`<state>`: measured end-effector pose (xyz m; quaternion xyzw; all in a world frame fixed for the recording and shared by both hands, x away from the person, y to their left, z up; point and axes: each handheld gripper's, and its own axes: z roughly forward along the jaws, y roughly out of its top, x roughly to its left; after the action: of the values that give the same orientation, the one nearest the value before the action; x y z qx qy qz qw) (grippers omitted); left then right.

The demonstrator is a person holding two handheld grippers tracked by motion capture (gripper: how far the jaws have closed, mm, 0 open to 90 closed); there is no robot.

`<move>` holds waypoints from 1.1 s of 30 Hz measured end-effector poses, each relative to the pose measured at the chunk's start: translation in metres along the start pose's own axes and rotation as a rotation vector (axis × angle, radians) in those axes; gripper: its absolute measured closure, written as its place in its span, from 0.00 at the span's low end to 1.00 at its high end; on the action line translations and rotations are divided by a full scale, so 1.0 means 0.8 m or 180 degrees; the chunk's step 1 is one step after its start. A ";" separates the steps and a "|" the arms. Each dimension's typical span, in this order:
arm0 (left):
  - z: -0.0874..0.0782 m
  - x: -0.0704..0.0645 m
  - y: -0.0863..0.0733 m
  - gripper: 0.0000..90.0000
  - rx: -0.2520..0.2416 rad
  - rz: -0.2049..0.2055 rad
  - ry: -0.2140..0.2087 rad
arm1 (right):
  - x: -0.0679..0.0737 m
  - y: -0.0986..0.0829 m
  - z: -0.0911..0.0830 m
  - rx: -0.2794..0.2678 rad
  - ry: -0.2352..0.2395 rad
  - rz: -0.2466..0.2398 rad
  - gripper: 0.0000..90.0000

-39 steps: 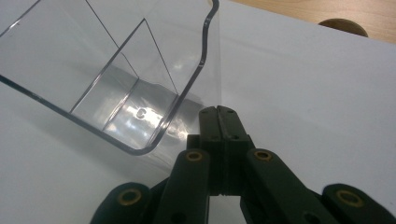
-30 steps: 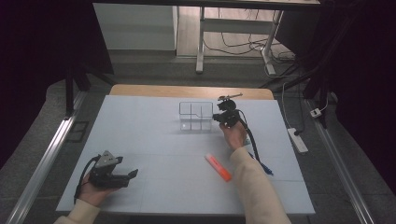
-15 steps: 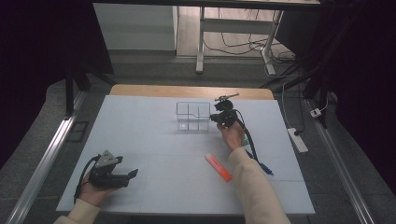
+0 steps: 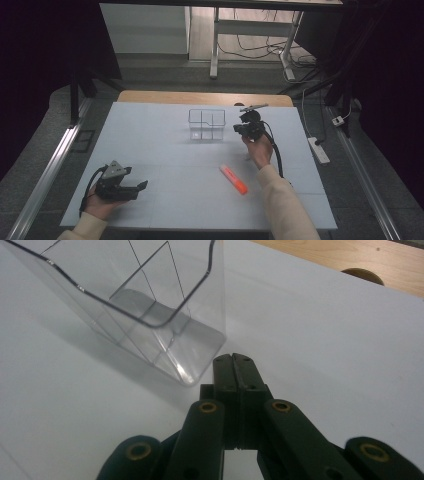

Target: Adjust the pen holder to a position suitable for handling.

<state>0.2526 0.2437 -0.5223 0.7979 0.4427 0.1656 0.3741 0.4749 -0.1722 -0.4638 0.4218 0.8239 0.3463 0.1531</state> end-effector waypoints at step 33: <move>0.008 0.002 0.005 0.21 0.0029 0.0001 -0.0017 | 0.003 -0.076 -0.086 0.0042 0.0204 -0.0226 0.59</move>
<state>0.2592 0.2408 -0.5237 0.8001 0.4423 0.1614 0.3716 0.4003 -0.2250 -0.4572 0.3821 0.8450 0.3485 0.1360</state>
